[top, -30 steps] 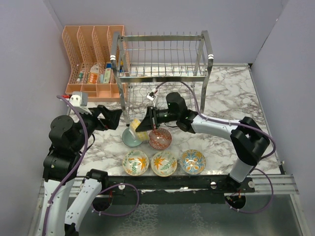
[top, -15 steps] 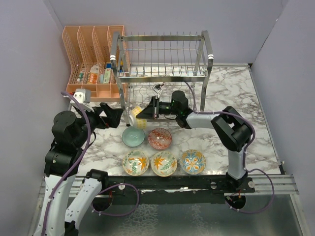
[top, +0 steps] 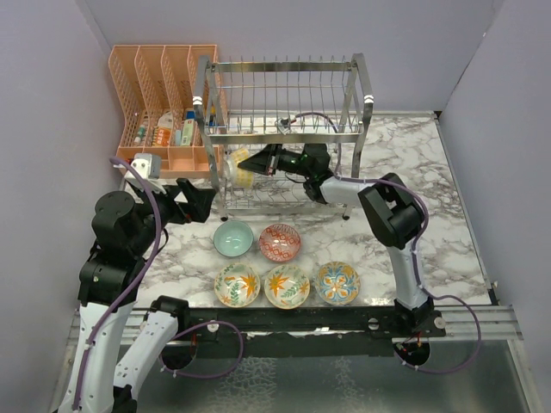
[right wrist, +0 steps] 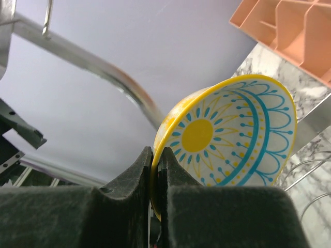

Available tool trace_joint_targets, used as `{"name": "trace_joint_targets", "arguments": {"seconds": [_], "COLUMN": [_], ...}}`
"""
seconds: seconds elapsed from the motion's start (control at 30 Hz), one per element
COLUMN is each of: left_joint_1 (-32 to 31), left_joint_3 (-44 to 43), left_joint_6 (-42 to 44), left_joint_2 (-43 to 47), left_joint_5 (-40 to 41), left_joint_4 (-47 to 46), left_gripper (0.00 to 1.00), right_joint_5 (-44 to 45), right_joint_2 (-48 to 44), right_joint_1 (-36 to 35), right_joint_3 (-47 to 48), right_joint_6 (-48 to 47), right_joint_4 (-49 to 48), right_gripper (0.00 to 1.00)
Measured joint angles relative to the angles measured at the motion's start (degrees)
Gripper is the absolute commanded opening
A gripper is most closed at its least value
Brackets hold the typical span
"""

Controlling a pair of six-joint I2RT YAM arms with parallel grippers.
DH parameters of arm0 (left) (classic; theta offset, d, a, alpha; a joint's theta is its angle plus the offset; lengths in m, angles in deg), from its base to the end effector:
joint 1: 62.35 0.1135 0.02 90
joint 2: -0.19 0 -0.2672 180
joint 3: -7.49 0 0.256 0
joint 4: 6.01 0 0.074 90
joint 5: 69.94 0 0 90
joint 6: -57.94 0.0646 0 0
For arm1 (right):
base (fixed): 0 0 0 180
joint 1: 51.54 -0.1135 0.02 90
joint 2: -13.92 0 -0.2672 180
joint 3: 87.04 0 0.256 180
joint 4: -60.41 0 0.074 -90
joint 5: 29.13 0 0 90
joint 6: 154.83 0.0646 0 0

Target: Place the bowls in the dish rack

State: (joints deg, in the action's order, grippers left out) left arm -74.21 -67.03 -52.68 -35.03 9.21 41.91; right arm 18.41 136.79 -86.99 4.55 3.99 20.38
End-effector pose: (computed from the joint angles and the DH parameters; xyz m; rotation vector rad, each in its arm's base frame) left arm 0.1303 -0.0398 0.4091 0.0088 1.7535 -0.5796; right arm 0.3853 0.3279 0.2235 -0.2426 1.7995 1.9166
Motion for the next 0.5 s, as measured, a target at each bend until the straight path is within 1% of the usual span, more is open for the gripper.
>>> {"name": "trace_joint_targets", "arguments": {"seconds": [0.27,0.5], "left_joint_1": [0.00,0.00], "left_joint_3": [0.04,0.79], "left_joint_6": [0.28,0.85], "left_joint_2": [0.04,0.28], "left_joint_5": [-0.09,-0.11], "left_joint_4": [-0.02,-0.28], "left_gripper": [0.99,0.99], "right_joint_5": [4.85,9.68], "right_joint_2": [6.71,11.96], "right_joint_1": [0.37,0.68], "right_joint_3": [6.21,14.49], "right_joint_6": [0.57,0.48], "right_joint_4": [-1.55,-1.62], "right_gripper": [0.01,0.01]}}
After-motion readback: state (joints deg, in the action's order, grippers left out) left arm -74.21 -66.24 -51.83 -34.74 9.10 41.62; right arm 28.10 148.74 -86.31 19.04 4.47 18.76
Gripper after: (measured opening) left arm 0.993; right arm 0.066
